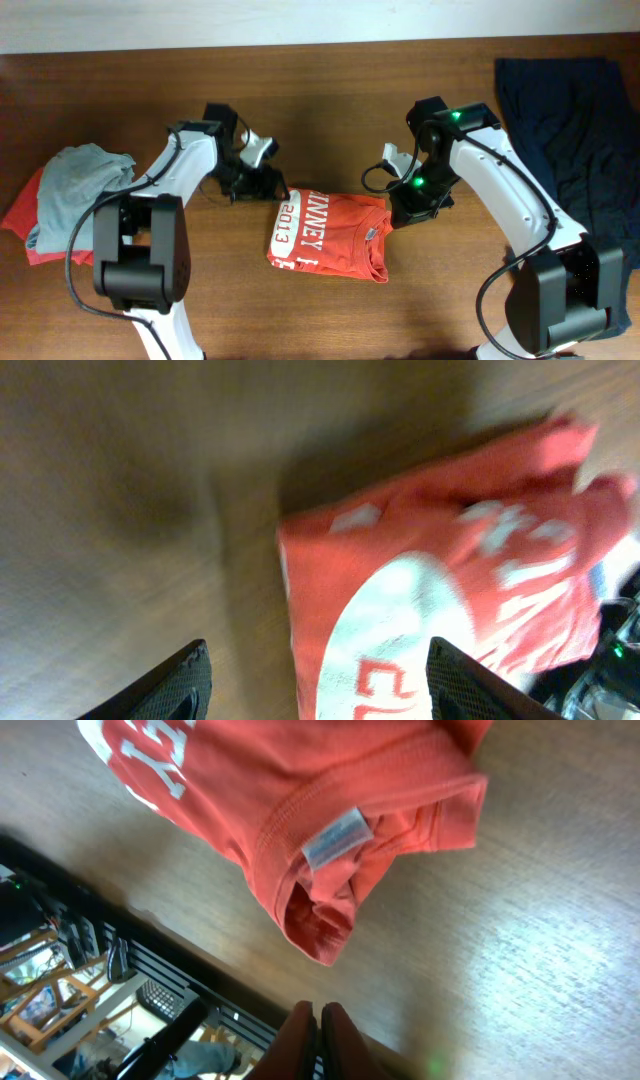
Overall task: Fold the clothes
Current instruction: 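Grasp the bundle with both grippers and rotate it to straighten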
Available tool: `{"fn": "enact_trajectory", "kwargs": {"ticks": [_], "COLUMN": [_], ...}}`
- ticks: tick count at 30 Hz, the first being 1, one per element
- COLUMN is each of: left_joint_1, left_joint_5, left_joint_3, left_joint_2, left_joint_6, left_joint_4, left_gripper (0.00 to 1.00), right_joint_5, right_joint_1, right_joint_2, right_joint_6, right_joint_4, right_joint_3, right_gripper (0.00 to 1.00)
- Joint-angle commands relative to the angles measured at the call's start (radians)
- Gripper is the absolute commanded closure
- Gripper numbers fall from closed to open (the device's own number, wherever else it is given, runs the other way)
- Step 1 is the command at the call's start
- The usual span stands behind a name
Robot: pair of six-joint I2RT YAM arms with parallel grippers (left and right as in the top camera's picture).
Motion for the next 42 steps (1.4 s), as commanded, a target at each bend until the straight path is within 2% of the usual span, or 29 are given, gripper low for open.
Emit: {"fn": "enact_trajectory", "kwargs": {"ticks": [1,9,14,17,26,34,38,42], "left_joint_1": [-0.026,-0.114,-0.140,-0.144,-0.156,-0.155,-0.156,-0.155], "left_joint_5": [-0.011,-0.088,-0.087,-0.086,-0.087,-0.092,-0.109,-0.113], "left_joint_3": [0.064,0.064,0.064,0.064,0.064,0.064,0.064,0.064], "left_joint_2": [-0.053,-0.038,0.003,0.042,0.087,0.087,0.087,0.087], "left_joint_6": [0.015,0.015,0.015,0.014,-0.008,-0.007,-0.007,-0.007], "left_joint_4": [0.067,0.229,0.233,0.210,0.030,-0.148,-0.236,-0.289], "left_gripper": [0.31,0.31,0.31,0.32,0.31,0.32,0.34,0.41], "right_joint_5": [0.011,-0.036,-0.017,0.079,0.188,0.319,0.409,0.469], "right_joint_1": [0.040,0.227,0.258,0.257,0.257,0.256,0.256,0.256], "right_joint_2": [-0.021,-0.021,-0.021,-0.021,-0.021,-0.021,-0.021,-0.021], "right_joint_6": [0.012,0.154,0.253,0.301,0.324,0.330,0.330,0.328], "right_joint_4": [0.003,0.183,0.353,0.410,0.521,0.586,0.649,0.708], "right_joint_3": [-0.070,-0.268,-0.379,-0.425,-0.436,-0.436,-0.436,-0.435], "right_gripper": [0.90,0.91,0.91,0.90,0.85,0.74,0.69,0.68]}}
